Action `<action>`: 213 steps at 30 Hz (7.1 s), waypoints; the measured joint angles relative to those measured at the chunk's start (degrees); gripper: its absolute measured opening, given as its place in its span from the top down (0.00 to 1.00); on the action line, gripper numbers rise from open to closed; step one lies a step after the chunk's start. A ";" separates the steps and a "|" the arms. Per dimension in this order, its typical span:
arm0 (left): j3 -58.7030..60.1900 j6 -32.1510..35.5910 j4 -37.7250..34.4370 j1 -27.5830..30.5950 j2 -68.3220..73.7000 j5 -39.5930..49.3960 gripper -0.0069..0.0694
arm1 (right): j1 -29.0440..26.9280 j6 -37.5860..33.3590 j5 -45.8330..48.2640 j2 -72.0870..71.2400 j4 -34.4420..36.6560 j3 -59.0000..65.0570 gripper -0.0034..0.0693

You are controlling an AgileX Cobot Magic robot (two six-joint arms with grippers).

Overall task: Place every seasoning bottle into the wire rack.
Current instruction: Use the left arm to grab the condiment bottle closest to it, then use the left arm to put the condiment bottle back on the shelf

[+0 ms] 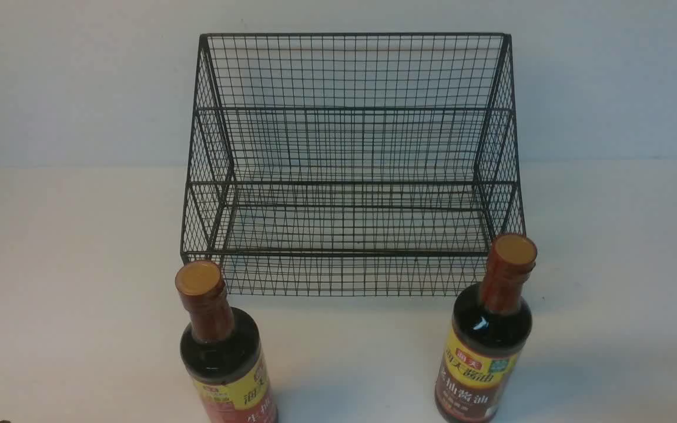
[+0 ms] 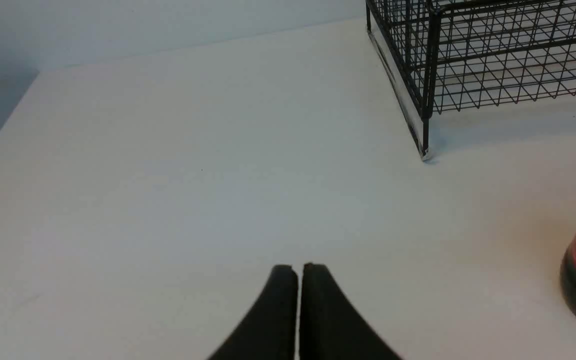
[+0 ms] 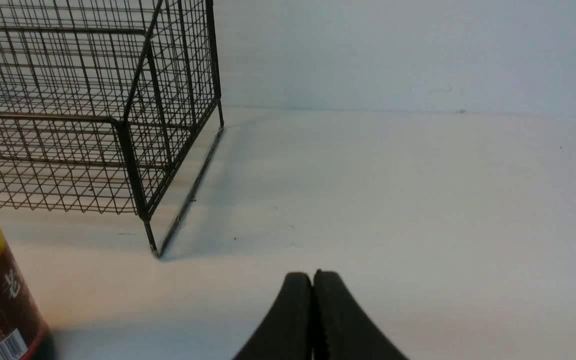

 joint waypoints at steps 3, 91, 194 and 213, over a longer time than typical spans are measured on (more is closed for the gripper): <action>0.00 0.00 0.00 0.00 0.00 0.00 0.92 | 0.00 0.00 0.00 0.00 0.00 0.00 0.97; -25.12 81.48 -82.89 0.00 37.27 18.07 0.08 | 0.00 7.45 -8.61 0.00 45.25 0.18 0.97; -59.10 93.27 -88.15 0.07 84.03 9.96 0.54 | 0.00 -13.30 16.44 14.82 27.11 -36.06 0.30; -59.34 85.87 -76.44 0.07 84.03 10.40 0.54 | 0.00 -13.30 19.35 14.82 26.83 -36.06 0.30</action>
